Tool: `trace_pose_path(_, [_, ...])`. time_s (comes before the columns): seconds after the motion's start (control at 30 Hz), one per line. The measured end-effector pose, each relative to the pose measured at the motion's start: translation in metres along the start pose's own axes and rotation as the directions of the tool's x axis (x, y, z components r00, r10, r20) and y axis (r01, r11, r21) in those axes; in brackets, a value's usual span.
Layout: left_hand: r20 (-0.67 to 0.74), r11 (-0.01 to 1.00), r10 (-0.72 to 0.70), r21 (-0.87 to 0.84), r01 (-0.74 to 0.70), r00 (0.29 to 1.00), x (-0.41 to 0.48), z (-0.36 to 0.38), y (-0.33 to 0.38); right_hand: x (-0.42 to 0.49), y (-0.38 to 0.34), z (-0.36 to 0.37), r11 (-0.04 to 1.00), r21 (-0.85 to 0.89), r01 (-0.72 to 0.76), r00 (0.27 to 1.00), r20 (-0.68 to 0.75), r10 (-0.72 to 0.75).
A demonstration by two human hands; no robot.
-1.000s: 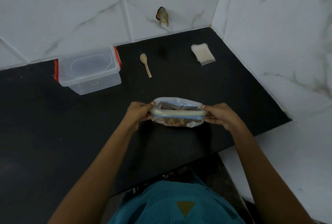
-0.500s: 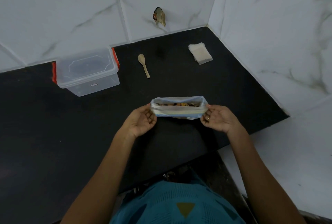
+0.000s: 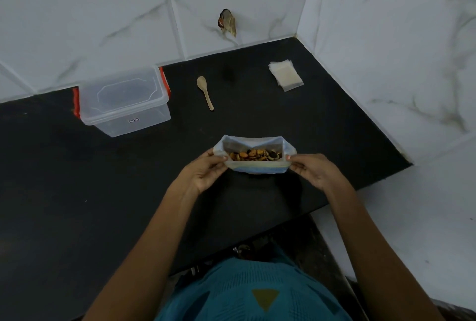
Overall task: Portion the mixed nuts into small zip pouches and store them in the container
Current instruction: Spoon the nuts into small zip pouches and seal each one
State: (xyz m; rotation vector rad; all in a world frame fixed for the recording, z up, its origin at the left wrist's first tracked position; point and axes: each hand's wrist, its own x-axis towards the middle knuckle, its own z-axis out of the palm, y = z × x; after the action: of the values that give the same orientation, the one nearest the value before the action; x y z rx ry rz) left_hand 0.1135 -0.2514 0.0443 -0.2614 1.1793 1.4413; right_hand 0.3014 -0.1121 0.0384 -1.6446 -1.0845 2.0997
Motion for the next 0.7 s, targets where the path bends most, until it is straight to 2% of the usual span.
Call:
trace_pose_path(0.07, [0.026, 0.997, 0.001, -0.075, 0.001, 1.000, -0.001, 0.001, -0.002, -0.001, -0.002, -0.003, 0.999, -0.032, -0.023, 0.999, -0.034, 0.022])
trace_pose_path(0.17, [0.041, 0.982, -0.009, -0.186, 0.016, 0.999, -0.002, 0.000, -0.005, -0.004, -0.004, -0.005, 0.991, -0.090, -0.096, 0.995, -0.011, 0.096])
trace_pose_path(0.37, [0.009, 0.982, -0.051, -0.182, 0.052, 0.999, 0.001, -0.006, -0.003, -0.005, 0.001, -0.007, 0.978, 0.146, -0.151, 0.984, 0.120, 0.134])
trace_pose_path(0.57, [0.009, 0.943, -0.008, -0.333, 0.011, 1.000, -0.001, -0.002, -0.007, 0.000, 0.006, -0.007, 0.928, 0.285, -0.240, 0.961, 0.207, 0.185])
trace_pose_path(0.7, [-0.013, 0.882, -0.011, -0.471, 0.004, 1.000, 0.001, 0.000, -0.009, 0.001, 0.006, -0.005, 0.896, 0.349, -0.276, 0.950, 0.238, 0.200])
